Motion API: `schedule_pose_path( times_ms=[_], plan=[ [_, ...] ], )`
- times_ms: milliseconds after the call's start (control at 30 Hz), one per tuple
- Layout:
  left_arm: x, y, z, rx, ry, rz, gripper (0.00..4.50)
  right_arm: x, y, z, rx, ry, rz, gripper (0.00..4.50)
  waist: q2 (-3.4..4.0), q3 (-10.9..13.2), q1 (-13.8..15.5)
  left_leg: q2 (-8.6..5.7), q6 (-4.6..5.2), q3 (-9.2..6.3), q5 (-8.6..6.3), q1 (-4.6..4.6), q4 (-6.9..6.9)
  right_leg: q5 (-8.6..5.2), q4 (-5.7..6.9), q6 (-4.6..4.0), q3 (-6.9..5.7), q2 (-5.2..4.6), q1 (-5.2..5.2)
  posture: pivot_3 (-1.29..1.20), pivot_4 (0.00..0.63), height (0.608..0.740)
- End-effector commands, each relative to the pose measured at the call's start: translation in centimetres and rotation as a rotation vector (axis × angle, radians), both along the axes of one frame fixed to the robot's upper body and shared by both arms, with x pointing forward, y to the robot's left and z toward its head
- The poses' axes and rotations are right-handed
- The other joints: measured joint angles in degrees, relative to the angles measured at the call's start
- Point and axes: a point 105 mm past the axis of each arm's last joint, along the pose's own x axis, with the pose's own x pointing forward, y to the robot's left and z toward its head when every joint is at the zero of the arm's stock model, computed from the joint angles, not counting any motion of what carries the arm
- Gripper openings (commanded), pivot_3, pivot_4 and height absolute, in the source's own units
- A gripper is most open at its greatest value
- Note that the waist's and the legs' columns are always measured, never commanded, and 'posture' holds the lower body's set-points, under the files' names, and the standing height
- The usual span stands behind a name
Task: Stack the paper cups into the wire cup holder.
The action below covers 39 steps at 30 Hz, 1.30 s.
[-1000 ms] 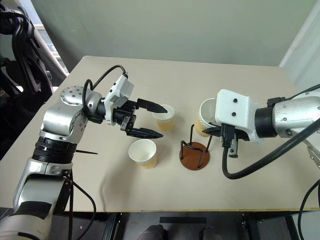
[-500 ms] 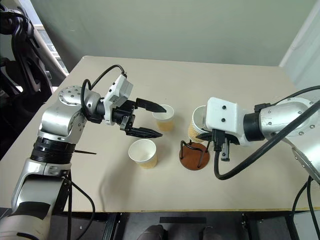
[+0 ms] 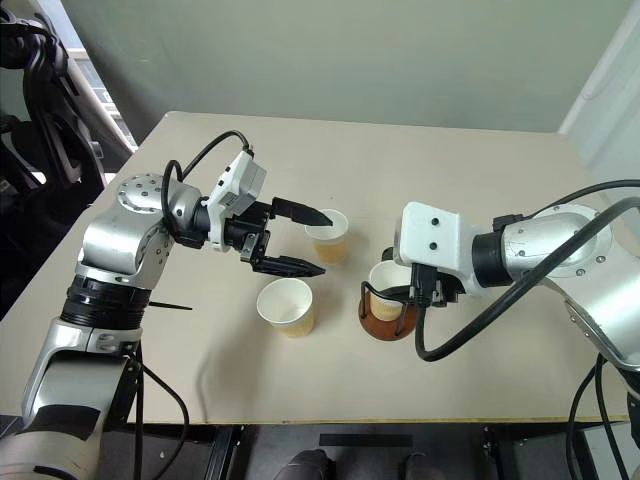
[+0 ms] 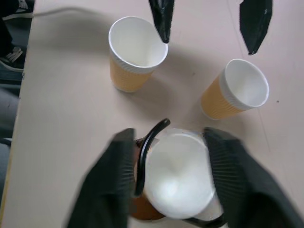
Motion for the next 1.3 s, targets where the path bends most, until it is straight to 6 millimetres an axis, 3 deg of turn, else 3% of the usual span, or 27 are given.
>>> schedule_pose_path(
  times_ms=[33, 500, 667, 1000, 1300],
  plan=[
    [0.2, 0.2, 1.1, -0.017, -0.064, 0.023, 4.50, 0.5, 0.4, 2.2, 0.111, -0.049, -0.029, 3.36, 0.00, 0.0, -0.1, 0.00, 0.00, 0.00, 0.00, 0.00, -0.01, 0.00, 0.00, 0.00, 0.00, 0.00, -0.01, 0.00, 0.150, 0.740],
    [4.1, 2.3, 1.8, 0.136, -0.354, 0.201, 4.50, 0.3, 1.0, 4.6, 0.331, 0.033, -0.054, 3.36, 0.00, 0.0, -0.1, -0.02, 0.00, -0.01, 0.00, -0.04, -0.02, -0.01, -0.08, -0.02, 0.00, 0.01, -0.09, 0.00, 0.150, 0.740],
    [4.3, 2.8, 1.1, 0.243, -0.422, 0.175, 4.50, 0.1, 1.0, 4.7, 0.346, 0.049, -0.052, 3.36, 0.00, 0.0, -0.1, -0.03, -0.01, -0.02, 0.00, -0.08, -0.04, -0.02, -0.09, -0.04, 0.00, 0.01, -0.12, 0.00, 0.150, 0.740],
    [6.6, 4.8, -1.3, 0.492, -0.577, 0.210, 4.50, 0.0, 1.1, 4.7, 0.355, 0.047, -0.055, 3.36, 0.00, 0.0, -0.1, -0.03, 0.00, -0.02, 0.00, -0.18, -0.05, -0.03, -0.10, -0.06, 0.01, 0.00, -0.27, 0.00, 0.150, 0.740],
    [7.6, 4.4, -1.7, 0.488, -0.621, 0.212, 4.50, 0.0, 1.1, 4.6, 0.357, 0.039, -0.063, 3.36, 0.00, 0.0, -0.1, -0.05, -0.01, -0.05, 0.00, -0.42, -0.05, -0.03, -0.08, -0.06, -0.01, 0.00, -0.50, 0.00, 0.150, 0.740]
  ],
)
